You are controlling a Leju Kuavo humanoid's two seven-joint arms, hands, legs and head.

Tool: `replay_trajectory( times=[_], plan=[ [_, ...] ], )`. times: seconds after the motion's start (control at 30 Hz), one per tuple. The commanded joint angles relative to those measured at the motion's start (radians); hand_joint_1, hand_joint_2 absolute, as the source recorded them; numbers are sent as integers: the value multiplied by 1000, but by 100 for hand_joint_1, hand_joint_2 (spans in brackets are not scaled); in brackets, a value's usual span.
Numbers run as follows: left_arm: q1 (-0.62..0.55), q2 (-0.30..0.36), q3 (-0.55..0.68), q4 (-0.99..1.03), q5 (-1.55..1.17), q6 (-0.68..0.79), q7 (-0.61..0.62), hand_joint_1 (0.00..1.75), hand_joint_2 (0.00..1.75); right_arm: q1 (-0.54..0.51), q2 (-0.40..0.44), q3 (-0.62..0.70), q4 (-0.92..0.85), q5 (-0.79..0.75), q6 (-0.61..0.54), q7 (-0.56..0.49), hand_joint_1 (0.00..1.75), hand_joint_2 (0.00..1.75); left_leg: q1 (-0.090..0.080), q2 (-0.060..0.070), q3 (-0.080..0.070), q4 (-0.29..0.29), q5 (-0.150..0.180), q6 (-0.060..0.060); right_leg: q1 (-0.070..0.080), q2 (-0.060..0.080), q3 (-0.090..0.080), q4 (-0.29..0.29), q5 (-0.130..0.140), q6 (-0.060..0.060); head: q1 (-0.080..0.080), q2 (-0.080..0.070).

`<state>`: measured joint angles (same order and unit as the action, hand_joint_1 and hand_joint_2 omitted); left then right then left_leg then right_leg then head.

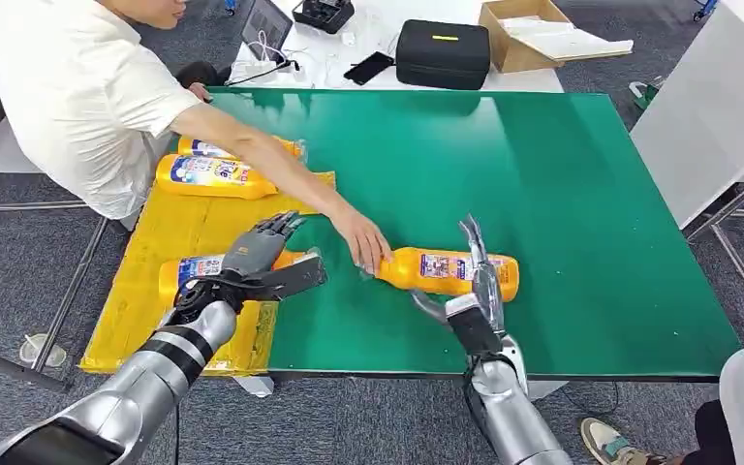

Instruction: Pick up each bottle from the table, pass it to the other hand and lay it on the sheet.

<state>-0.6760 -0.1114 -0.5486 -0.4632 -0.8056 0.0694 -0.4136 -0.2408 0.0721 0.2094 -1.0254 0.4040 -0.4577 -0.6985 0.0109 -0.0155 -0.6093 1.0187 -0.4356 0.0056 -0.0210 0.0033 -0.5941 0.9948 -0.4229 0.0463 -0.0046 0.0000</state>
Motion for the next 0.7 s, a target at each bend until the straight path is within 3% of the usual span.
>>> replay_trajectory(
  times=[0.03, 0.1, 0.2, 0.3, 0.7],
  plan=[
    [326, -69, 9, -476, 355, -79, -61, 0, 175, 1, -140, 24, -23, 405, -240, 104, 0, 175, -1, 0, 3, -2, -1, 1, -1, -2, 4, -2, -1, -1, 0, 0],
    [415, -62, -83, -594, 414, -55, -29, 0, 175, 41, -163, 7, -89, 472, -240, 141, 0, 175, -2, -2, 4, -2, -1, 2, -2, -3, 5, -2, -2, 0, 0, 0],
    [443, -62, -136, -638, 504, -63, 3, 0, 175, 57, -190, 13, -101, 488, -223, 187, 0, 175, -2, -1, 1, 0, -2, 2, -3, -2, 2, -1, -2, 0, 0, 0],
    [448, -68, -117, -649, 542, 10, 18, 0, 175, 51, -227, 20, -50, 543, -154, 286, 0, 175, -2, -1, -1, 1, -3, 2, -2, -2, 0, -2, -1, -1, 0, 0],
    [454, -66, -106, -669, 547, 28, 20, 0, 175, 60, -236, 26, -43, 570, -135, 315, 0, 175, -2, 1, -1, 0, -1, 3, -2, 0, -1, -2, 0, 0, 0, 0]
  ],
)
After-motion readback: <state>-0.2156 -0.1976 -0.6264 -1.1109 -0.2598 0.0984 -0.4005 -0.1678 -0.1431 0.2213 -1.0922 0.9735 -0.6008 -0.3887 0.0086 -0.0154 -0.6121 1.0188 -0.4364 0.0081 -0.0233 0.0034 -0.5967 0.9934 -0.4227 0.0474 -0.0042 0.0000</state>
